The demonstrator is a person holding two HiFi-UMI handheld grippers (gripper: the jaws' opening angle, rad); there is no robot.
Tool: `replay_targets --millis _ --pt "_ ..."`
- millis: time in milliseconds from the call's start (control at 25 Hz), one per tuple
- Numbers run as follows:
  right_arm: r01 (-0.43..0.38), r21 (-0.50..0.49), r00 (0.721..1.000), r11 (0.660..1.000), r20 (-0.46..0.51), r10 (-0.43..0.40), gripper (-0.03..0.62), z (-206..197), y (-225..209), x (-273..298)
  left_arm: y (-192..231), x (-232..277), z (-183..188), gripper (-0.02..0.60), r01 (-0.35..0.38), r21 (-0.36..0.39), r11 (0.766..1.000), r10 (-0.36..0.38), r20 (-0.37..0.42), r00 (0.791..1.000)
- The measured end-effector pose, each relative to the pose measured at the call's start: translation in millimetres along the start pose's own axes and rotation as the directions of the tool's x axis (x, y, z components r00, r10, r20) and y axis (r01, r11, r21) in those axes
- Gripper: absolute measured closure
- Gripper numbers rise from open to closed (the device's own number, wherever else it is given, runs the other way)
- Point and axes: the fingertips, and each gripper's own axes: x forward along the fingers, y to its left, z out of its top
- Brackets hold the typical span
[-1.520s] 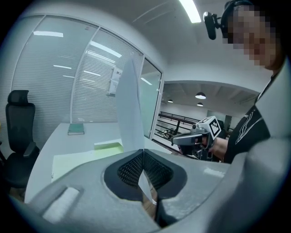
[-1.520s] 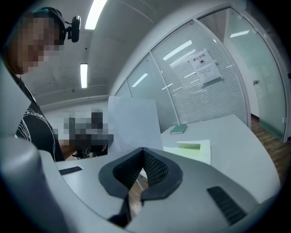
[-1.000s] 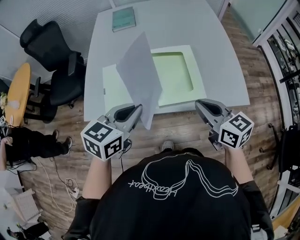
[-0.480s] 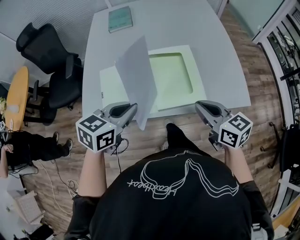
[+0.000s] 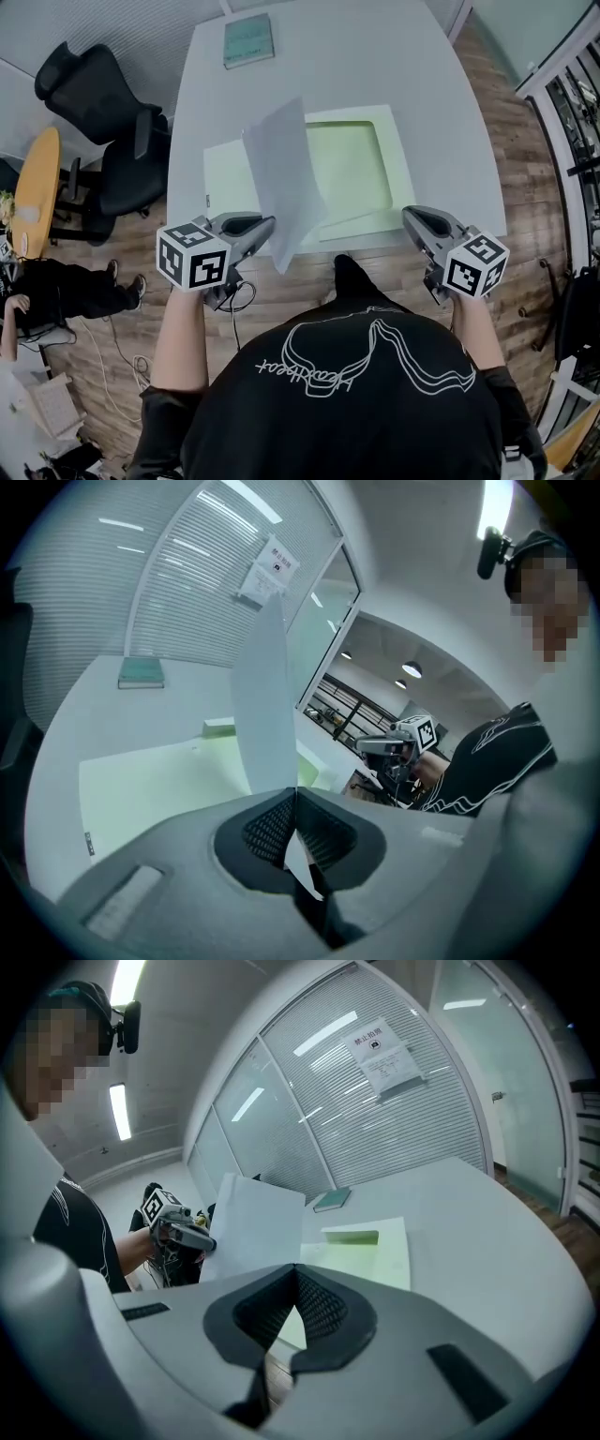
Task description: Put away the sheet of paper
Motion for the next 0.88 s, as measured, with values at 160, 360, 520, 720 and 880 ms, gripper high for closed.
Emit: replay_targets --millis 160,360,520,720,880 --pt "0.016 0.010 1.000 1.000 -0.002 -0.016 0.583 8 -18 7 23 6 -3 0.574 0.005 -0.084 0.996 -0.007 -0.020 1.000" --pt "0.010 0.009 1.000 1.000 -0.006 -0.010 0.583 15 -25 15 44 13 -20 0.572 -0.014 -0.137 0.990 0.002 -0.084 0.996" --pt "0.014 0.005 1.000 1.000 -0.027 -0.014 0.583 18 -33 20 61 20 -34 0.574 -0.046 -0.126 0.991 0.025 -0.159 0.987" --pt "0.031 -0.020 0.997 0.999 -0.067 -0.032 0.583 12 -40 24 82 30 -47 0.572 -0.077 -0.150 0.986 0.045 -0.202 0.978" --pt "0.029 -0.019 0.997 0.999 -0.077 -0.030 0.583 10 -48 30 105 40 -51 0.572 -0.121 -0.201 0.972 0.079 -0.205 0.976"
